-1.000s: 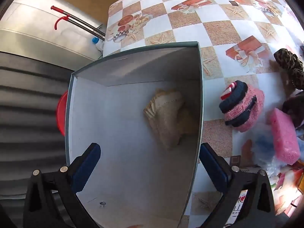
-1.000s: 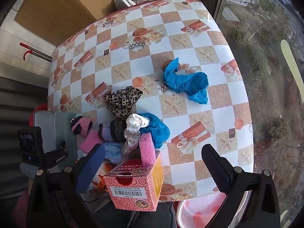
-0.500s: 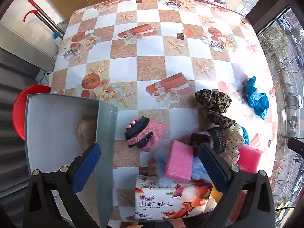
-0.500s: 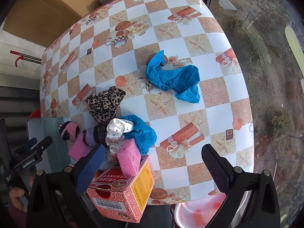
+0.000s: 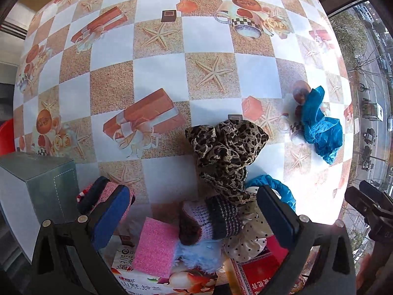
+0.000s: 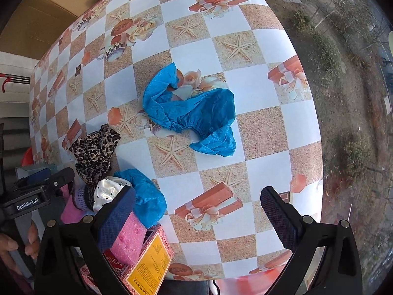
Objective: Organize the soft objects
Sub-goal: 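Grasp the leopard-print scarf with the left tool while the right tool grasps the blue cloth, then carry the scarf and blue cloth over the white box with both tools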
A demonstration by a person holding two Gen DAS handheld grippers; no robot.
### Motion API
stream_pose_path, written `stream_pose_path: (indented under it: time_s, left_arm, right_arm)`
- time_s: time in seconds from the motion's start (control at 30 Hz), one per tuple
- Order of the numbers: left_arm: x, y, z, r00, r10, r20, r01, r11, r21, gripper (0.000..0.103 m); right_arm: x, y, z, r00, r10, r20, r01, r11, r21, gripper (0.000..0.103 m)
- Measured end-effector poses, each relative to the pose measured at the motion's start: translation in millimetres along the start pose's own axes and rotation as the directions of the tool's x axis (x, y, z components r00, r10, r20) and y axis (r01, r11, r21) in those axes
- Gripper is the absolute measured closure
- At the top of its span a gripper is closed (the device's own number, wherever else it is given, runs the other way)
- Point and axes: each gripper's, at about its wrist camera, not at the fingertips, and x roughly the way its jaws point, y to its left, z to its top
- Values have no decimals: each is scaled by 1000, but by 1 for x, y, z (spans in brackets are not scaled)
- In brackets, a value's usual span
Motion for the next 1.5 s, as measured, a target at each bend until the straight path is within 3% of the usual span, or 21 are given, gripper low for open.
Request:
stream_pose_path:
  time_s: [0.3, 0.53, 0.63, 0.8, 0.9, 1.0, 1.03, 1.07, 1.1, 1.13, 1.17, 1.23, 1.3, 1.5]
  left_arm:
    - [43, -21, 19, 999, 33, -2, -33, 999, 2, 0]
    - [94, -30, 35, 997, 51, -57, -53, 998, -24, 0]
    - [116, -30, 42, 993, 102, -61, -103, 995, -13, 1]
    - [160, -26, 48, 987, 118, -112, -120, 993, -6, 4]
    - [187, -29, 51, 986, 121, -118, -120, 993, 18, 9]
    - [203, -32, 53, 992, 87, -94, -83, 996, 43, 32]
    - [207, -36, 57, 993, 93, -73, -89, 994, 59, 49]
    - [212, -38, 57, 994, 95, -53, -91, 993, 75, 73]
    - [218, -38, 56, 994, 100, -38, -96, 991, 88, 75]
    - [224, -37, 54, 994, 109, -18, -107, 990, 92, 76]
    - [229, -35, 52, 993, 114, 10, -115, 989, 92, 76]
    - [238, -28, 47, 991, 114, 66, -119, 989, 83, 77]
    - [242, -16, 37, 987, 115, 115, -124, 990, 73, 77]
    - [264, 5, -13, 967, 135, 216, -160, 982, 101, 77]
  right_arm:
    - [39, -2, 46, 1000, -13, -7, 13, 1000, 16, 1]
    - [77, 12, 73, 999, -41, -34, 41, 999, -8, 1]
    - [87, 19, 77, 998, -62, -24, 61, 998, -21, 0]
    - [93, 38, 71, 992, -127, 0, 127, 989, -74, 0]
    - [93, 44, 70, 992, -128, -18, 126, 989, -82, 0]
    - [94, 45, 75, 991, -120, -63, 114, 990, -83, 0]
    - [95, 43, 79, 992, -111, -65, 106, 991, -75, 1]
    - [93, 41, 80, 992, -110, -62, 106, 992, -71, 8]
    - [89, 41, 77, 990, -132, -47, 128, 989, -78, 13]
    - [78, 34, 67, 991, -132, -35, 129, 987, -93, 27]
    - [73, 35, 63, 991, -130, -14, 128, 985, -112, 51]
    - [65, 38, 59, 996, -92, 3, 91, 986, -142, 84]
    - [59, 33, 57, 1000, -3, -5, 3, 995, -101, 84]
    - [31, -6, 51, 995, 101, 11, -101, 994, -28, 84]
